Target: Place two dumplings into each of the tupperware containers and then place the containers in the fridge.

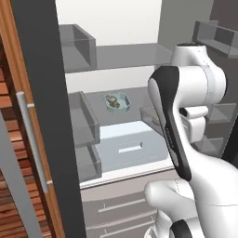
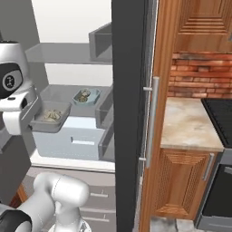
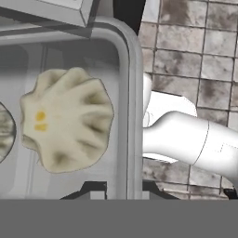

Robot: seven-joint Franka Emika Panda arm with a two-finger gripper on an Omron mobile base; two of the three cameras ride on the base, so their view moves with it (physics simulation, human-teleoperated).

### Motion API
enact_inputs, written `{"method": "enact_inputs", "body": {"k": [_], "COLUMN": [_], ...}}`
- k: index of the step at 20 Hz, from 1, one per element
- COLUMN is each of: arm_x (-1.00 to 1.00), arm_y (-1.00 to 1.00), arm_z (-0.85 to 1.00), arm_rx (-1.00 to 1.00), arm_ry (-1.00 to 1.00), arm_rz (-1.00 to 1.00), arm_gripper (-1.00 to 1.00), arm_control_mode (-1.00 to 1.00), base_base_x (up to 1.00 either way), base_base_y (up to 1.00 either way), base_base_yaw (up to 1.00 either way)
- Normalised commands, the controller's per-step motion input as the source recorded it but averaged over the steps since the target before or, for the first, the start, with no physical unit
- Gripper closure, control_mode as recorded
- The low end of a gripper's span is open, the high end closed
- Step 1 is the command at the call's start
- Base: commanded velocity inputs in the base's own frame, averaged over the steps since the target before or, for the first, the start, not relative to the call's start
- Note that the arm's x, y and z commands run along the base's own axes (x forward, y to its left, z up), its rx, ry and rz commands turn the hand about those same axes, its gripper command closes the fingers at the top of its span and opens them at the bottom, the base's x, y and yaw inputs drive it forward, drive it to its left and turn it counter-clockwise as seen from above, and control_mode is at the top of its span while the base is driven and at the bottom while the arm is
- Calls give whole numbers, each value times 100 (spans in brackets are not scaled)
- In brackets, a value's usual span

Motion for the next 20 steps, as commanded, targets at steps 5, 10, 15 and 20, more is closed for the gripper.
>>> {"method": "enact_inputs", "body": {"k": [5, 10, 15, 20], "arm_x": [0, 0, 0, 0], "arm_y": [0, 0, 0, 0], "arm_z": [0, 0, 0, 0], "arm_rx": [0, 0, 0, 0], "arm_ry": [0, 0, 0, 0], "arm_rz": [0, 0, 0, 0], "arm_gripper": [100, 100, 100, 100], "arm_control_mode": [100, 100, 100, 100], "base_base_x": [47, 53, 45, 55], "base_base_y": [-8, -9, -28, -31], "base_base_yaw": [0, 0, 0, 0]}}
